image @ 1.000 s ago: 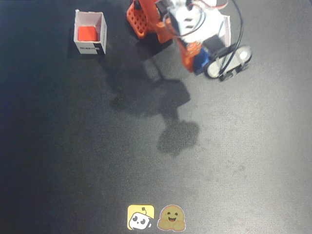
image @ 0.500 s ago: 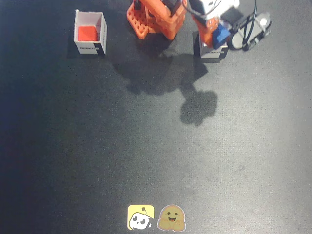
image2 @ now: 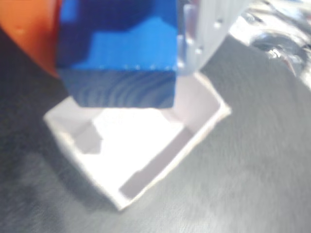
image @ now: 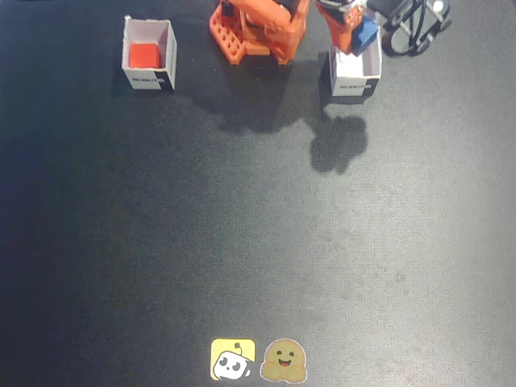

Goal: Put the red cube in the right box and the blue cube in the left box.

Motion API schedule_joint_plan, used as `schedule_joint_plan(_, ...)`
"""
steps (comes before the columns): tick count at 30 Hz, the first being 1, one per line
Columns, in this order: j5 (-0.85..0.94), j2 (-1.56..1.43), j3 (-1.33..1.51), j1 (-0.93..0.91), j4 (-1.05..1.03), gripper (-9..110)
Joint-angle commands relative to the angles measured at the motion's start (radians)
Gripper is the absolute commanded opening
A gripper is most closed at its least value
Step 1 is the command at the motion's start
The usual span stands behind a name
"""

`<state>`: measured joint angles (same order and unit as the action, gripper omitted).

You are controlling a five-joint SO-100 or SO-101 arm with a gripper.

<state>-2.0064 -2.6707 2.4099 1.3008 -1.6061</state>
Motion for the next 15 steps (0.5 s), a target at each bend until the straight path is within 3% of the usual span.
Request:
schedule_joint_plan(1, -0.005, -0.017, 0.005, 0.011, -0.002, 10)
schedule_joint_plan(15, -0.005, 0.012, 0.092, -0.002, 0.149, 10)
